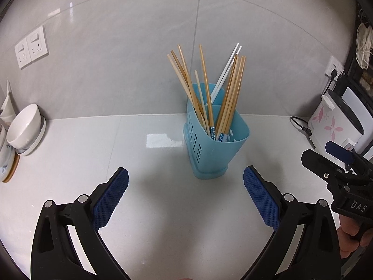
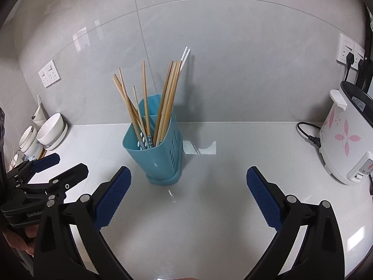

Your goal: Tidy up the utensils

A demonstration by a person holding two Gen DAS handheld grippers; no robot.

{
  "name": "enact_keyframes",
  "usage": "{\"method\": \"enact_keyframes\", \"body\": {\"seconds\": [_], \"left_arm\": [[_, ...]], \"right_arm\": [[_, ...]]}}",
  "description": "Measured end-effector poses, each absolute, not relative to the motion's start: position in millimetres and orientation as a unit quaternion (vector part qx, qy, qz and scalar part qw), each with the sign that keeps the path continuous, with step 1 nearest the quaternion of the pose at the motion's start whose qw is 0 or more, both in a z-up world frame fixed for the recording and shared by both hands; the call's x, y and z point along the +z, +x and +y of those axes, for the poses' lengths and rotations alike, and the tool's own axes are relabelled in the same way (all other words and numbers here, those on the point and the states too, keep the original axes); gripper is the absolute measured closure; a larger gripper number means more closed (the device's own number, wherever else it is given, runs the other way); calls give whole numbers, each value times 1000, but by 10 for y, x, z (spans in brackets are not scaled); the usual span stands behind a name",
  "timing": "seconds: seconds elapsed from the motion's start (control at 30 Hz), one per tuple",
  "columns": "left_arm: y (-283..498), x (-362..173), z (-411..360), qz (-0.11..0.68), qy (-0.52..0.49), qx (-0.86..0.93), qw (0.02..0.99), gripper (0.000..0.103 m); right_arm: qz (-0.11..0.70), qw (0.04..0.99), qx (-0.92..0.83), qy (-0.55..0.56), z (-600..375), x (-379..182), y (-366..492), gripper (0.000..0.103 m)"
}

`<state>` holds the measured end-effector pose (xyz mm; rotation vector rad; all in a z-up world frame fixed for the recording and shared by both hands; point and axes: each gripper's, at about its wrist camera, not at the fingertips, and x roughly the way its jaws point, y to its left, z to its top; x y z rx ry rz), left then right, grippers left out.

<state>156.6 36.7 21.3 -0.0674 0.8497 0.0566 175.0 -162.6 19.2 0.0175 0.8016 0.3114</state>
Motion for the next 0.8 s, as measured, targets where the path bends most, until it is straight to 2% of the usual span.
{"method": "enact_keyframes", "body": {"seconds": [0.8], "left_arm": [[1592, 206, 347, 415, -27, 23, 909, 6]], "right_arm": [[396, 907, 145, 1, -1590, 162, 1747, 8]]}}
